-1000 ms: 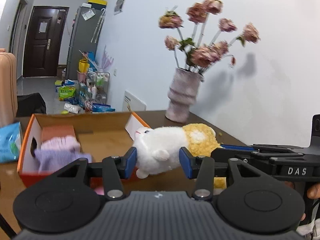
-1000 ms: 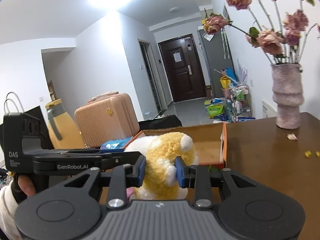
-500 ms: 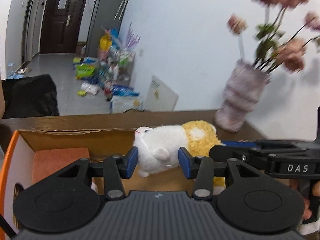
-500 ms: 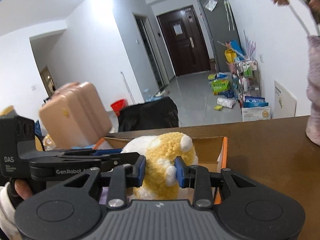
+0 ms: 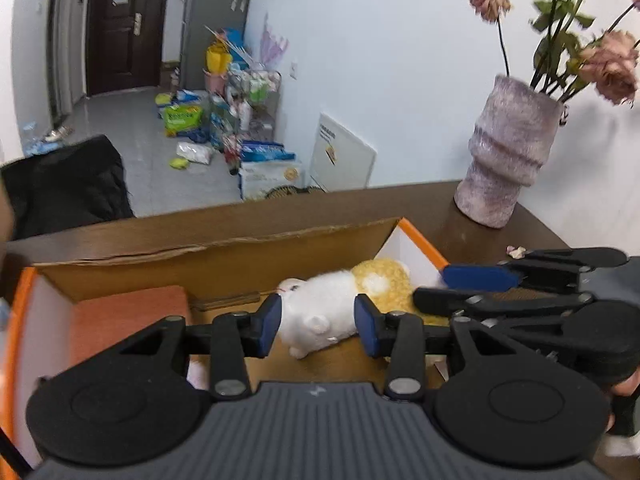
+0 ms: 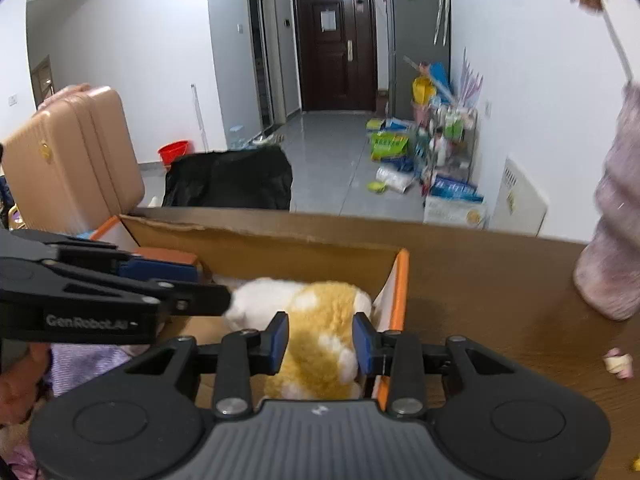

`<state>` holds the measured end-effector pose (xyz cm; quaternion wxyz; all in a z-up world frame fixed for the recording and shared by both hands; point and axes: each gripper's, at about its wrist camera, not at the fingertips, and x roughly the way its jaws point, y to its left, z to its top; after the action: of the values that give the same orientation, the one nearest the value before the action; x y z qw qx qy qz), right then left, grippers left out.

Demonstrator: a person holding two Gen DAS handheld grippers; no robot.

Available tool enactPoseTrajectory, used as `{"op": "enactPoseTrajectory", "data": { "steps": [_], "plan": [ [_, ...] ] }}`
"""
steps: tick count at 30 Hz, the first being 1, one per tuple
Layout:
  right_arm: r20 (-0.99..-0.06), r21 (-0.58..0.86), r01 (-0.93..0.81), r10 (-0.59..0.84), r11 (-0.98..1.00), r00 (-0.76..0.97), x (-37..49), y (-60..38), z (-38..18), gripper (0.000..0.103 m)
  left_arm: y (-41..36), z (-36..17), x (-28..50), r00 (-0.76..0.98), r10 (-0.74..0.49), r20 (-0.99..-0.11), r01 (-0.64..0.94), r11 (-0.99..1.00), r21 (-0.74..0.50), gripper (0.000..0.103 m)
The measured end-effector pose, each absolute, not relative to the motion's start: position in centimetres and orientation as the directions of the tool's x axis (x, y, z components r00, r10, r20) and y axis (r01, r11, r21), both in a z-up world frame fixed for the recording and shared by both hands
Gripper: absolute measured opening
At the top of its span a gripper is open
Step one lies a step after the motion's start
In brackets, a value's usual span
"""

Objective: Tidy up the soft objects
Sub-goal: 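Carry the plush toy into the box and open both grippers, then move both grippers back over the pile toward the pink satin scrunchie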

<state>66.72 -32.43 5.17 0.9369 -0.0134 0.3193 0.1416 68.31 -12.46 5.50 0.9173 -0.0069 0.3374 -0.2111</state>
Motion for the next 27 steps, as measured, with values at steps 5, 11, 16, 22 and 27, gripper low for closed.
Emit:
{"op": "enactPoseTrajectory", "data": {
  "steps": [5,11,16,22,27],
  "plan": [
    [-0.524,0.033,-0.259,0.237,0.965,0.818,59.8,-33.4,9.5,0.045,-9.8,9.3,60.3,0.786,-0.335,-0.519,0.350,0.934,-0.073,0.057],
    [-0.425,-0.006,-0.228,0.204,0.974,0.882,47.3,-33.8,13.2,0.064,-6.2,12.2,46.3,0.892,-0.238,-0.385,0.239,0.970,-0.046,0.090],
    [-0.337,0.015,-0.245,0.236,0.969,0.912,35.5,-33.3,12.5,0.082,-4.4,11.9,33.7,0.940,-0.161,-0.301,0.164,0.986,-0.017,0.103],
    [-0.243,0.031,-0.226,0.227,0.974,0.943,22.7,-31.8,7.8,0.091,-3.4,8.3,20.3,0.953,-0.101,-0.286,0.103,0.995,-0.008,0.103],
    [-0.253,0.091,-0.199,0.216,0.976,0.943,15.7,-30.3,3.8,0.093,-2.7,5.6,14.0,0.948,-0.045,-0.315,0.037,0.999,-0.031,0.103]
  ]
}}
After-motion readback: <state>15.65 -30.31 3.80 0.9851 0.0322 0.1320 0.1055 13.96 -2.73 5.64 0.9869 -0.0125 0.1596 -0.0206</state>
